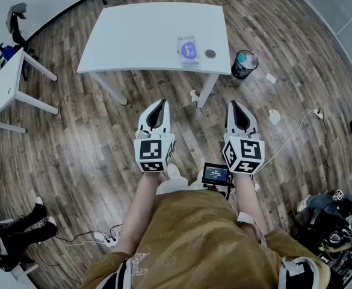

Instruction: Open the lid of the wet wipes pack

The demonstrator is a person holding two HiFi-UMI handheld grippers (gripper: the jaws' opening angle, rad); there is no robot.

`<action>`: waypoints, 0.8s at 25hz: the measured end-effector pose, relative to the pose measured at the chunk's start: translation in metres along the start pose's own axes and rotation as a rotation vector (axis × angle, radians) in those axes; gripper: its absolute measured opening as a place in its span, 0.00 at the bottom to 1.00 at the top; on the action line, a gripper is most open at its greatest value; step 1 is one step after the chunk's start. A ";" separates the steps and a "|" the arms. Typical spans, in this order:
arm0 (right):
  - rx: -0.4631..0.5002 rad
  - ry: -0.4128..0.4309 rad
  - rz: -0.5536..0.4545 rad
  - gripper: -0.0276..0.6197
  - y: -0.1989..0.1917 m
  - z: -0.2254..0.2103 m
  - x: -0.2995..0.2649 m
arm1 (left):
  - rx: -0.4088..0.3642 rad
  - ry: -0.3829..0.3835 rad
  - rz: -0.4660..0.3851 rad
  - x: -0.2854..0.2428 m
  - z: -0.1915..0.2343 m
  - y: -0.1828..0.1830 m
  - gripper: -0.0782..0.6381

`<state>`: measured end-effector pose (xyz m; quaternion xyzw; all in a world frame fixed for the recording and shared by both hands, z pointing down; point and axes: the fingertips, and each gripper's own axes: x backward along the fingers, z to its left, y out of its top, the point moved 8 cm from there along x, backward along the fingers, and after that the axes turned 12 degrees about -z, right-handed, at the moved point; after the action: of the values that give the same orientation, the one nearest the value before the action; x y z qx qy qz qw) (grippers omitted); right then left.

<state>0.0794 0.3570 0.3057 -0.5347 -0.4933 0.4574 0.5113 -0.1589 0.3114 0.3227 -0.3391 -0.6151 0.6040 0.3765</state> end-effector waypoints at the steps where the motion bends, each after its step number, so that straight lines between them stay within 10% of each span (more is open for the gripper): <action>1: 0.005 0.001 0.004 0.05 -0.001 0.003 0.000 | 0.004 0.002 0.000 0.004 0.002 0.000 0.11; 20: 0.006 -0.018 0.018 0.05 -0.008 0.028 -0.023 | 0.024 -0.006 0.014 -0.006 0.037 -0.009 0.11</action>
<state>0.0490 0.3365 0.3119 -0.5332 -0.4917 0.4683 0.5046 -0.1883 0.2874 0.3319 -0.3373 -0.6066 0.6148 0.3745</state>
